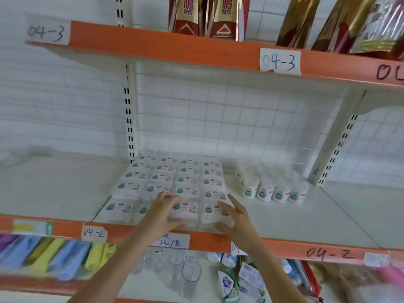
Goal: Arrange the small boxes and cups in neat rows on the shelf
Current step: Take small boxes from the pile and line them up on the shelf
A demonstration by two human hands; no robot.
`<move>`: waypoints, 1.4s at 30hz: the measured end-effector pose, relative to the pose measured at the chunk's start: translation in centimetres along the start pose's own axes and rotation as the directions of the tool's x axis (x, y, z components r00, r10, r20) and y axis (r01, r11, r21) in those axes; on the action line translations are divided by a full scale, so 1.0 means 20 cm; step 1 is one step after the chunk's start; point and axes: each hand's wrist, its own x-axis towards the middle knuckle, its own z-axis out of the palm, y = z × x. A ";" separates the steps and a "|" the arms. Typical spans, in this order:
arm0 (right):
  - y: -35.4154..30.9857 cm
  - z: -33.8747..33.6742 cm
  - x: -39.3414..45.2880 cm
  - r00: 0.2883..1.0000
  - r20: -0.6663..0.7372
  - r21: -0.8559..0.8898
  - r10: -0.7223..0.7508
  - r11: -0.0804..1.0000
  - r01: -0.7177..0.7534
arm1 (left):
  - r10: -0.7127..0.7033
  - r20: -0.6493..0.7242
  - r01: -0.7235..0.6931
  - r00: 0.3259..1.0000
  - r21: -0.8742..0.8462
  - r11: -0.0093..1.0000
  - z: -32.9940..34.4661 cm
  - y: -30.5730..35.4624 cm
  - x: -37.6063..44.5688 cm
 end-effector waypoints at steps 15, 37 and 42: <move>-0.02 0.01 0.00 0.996 0.039 0.069 0.082 0.994 -0.085 | 0.060 -0.080 -0.057 0.995 0.032 0.998 0.05 -0.05 0.01; -0.15 -0.07 -0.04 0.987 -0.014 -0.271 -0.158 0.951 0.148 | 0.096 -0.151 -0.025 0.984 0.412 0.911 -0.11 0.05 -0.09; -0.34 -0.03 -0.04 0.904 -0.084 -0.210 -0.419 0.894 0.395 | 0.095 -0.334 0.091 0.938 0.501 0.861 -0.27 -0.02 -0.31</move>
